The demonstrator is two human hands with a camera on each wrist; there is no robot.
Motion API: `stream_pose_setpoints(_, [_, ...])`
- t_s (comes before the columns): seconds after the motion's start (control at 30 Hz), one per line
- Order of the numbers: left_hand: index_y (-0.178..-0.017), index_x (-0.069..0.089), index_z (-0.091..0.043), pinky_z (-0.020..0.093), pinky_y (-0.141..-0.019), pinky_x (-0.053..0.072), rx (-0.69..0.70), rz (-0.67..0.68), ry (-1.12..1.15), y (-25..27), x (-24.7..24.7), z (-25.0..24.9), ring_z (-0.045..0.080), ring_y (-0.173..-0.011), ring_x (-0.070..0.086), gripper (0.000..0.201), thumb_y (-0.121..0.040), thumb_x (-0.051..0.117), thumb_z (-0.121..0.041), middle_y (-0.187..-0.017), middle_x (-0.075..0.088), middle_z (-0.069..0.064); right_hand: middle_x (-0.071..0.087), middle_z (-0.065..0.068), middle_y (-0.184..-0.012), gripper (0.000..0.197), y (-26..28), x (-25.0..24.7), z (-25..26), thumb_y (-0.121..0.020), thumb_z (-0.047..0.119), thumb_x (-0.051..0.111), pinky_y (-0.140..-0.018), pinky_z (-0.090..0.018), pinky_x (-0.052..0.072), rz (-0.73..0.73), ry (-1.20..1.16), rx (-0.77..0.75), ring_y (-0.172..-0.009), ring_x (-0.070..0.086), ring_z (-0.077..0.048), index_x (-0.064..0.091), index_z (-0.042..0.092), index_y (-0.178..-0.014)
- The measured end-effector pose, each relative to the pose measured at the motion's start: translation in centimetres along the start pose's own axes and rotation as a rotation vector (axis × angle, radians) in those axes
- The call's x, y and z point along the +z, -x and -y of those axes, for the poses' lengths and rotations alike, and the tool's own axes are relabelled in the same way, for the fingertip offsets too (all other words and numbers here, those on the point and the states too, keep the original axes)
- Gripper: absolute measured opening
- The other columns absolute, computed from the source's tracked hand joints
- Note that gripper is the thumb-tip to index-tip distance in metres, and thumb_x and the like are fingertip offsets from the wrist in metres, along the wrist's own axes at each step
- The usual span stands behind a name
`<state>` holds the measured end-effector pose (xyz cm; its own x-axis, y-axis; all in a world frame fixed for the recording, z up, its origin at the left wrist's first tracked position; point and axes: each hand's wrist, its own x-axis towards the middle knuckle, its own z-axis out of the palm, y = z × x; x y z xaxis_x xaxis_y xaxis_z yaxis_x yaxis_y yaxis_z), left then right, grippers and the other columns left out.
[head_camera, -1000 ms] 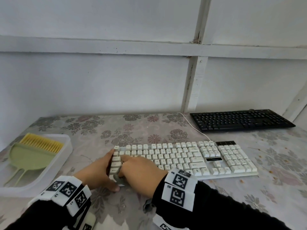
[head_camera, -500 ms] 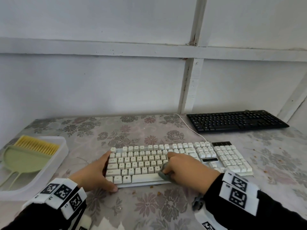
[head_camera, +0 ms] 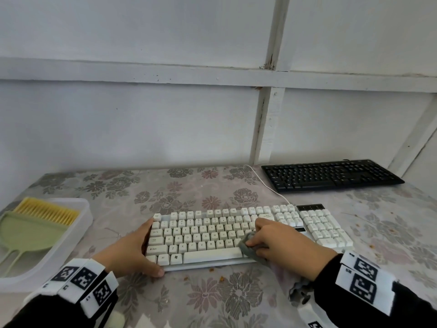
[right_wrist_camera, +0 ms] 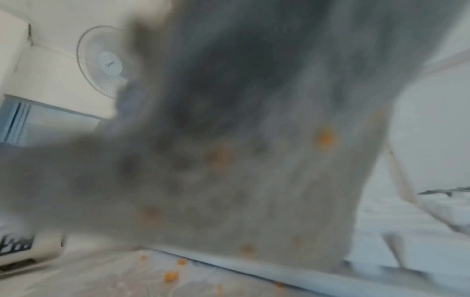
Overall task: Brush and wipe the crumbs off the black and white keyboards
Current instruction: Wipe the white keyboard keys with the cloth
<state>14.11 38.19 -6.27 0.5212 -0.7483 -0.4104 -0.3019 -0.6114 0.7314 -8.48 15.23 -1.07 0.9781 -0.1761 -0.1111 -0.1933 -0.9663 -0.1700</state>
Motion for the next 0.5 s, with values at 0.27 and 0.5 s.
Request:
stream_pose_setpoints(0.27, [-0.147, 0.004, -0.037, 0.036, -0.112, 0.032, -0.003, -0.006, -0.005, 0.1, 0.1, -0.2, 0.009, -0.124, 0.046, 0.142, -0.034, 0.089, -0.035, -0.135, 0.046, -0.015, 0.029, 0.013, -0.078, 0.017, 1.3, -0.6, -1.7, -0.089, 0.02, 0.053, -0.053, -0.012, 0.024, 0.016, 0.031, 0.06, -0.066, 0.035, -0.001, 0.069, 0.022, -0.095])
stream_pose_setpoints(0.5, [-0.148, 0.002, -0.033, 0.028, -0.109, 0.031, -0.029, -0.014, -0.03, 0.2, 0.2, -0.7, 0.009, -0.122, 0.044, 0.133, -0.049, 0.09, -0.025, -0.128, 0.045, -0.017, 0.039, 0.009, -0.084, 0.021, 1.5, -2.6, -2.6, -0.088, 0.022, 0.057, -0.067, -0.014, 0.032, 0.002, -0.049, 0.083, -0.078, 0.045, -0.003, 0.071, 0.028, -0.102])
